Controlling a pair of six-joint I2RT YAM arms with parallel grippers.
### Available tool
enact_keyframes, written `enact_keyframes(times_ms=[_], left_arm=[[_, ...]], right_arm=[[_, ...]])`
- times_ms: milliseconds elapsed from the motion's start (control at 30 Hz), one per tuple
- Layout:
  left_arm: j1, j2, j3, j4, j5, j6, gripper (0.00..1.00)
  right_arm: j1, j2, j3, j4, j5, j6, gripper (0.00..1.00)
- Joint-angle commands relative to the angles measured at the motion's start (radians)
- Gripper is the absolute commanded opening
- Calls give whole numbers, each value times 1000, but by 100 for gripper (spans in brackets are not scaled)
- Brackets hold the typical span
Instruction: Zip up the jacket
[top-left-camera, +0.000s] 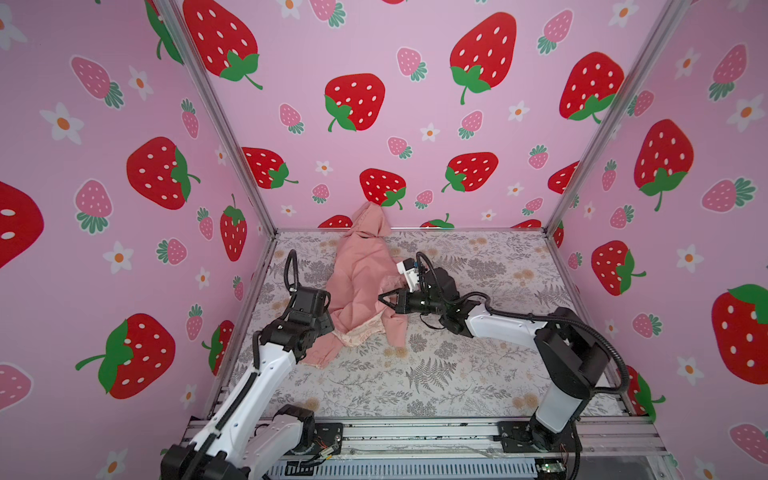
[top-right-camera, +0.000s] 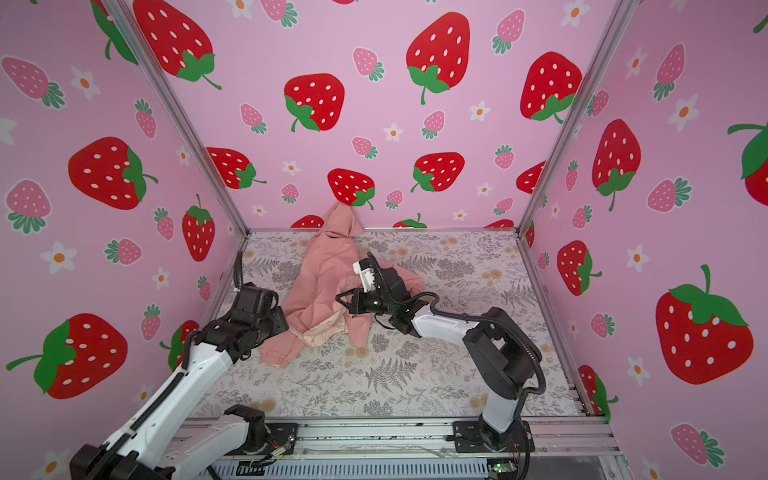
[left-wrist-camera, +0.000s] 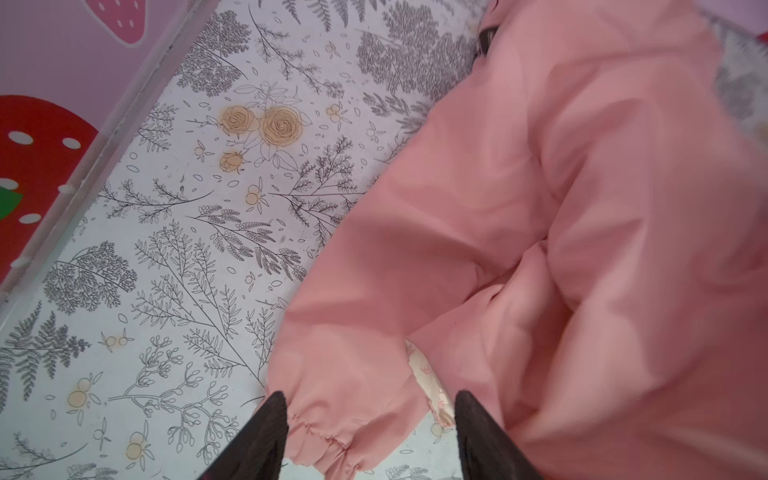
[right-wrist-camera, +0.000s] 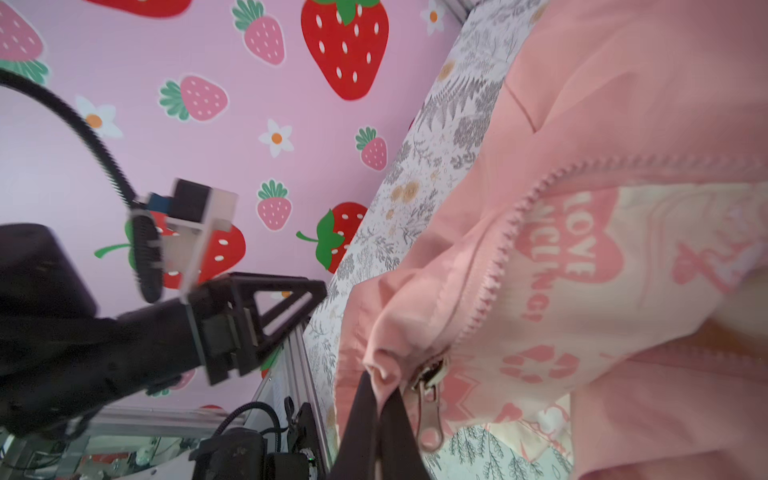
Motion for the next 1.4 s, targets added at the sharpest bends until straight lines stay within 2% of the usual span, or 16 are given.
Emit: enact_keyframes(times_ms=[0, 133, 267, 300, 433, 500, 567, 633, 733, 800, 1000, 1233, 1300, 1333, 1367], left_arm=[[27, -58, 30, -45, 57, -54, 69], [53, -50, 70, -47, 96, -28, 75], [84, 21, 79, 40, 245, -5, 78], [84, 47, 84, 59, 276, -4, 78], [84, 192, 124, 132, 419, 6, 79], [82, 258, 142, 157, 468, 10, 80], [78, 313, 146, 196, 502, 7, 80], [65, 361, 153, 222, 531, 10, 80], [25, 428, 175, 232, 541, 34, 80], [-5, 467, 187, 235, 538, 51, 80], [-73, 572, 231, 226, 496, 103, 79], [-87, 703, 263, 232, 495, 130, 75], [-91, 726, 273, 232, 490, 134, 71], [-91, 734, 279, 234, 492, 135, 67], [-91, 743, 284, 235, 495, 137, 57]], right_arm=[[61, 82, 27, 58, -28, 35, 0], [133, 149, 43, 94, -44, 52, 0], [164, 166, 45, 83, -69, 38, 1], [163, 157, 41, 68, -67, 28, 6], [144, 49, -8, -77, 3, -69, 44], [123, -26, -40, -152, 49, -116, 59], [95, -109, -77, -228, 107, -154, 68], [62, -180, -122, -278, 159, -171, 72], [3, -251, -186, -325, 221, -177, 72], [-24, -246, -205, -341, 237, -181, 72], [-26, -101, -129, -395, 239, -215, 73], [-21, 89, -9, -375, 189, -217, 75], [-21, 122, 17, -374, 188, -215, 71], [-22, 133, 26, -374, 195, -212, 66], [-25, 139, 33, -376, 200, -208, 58]])
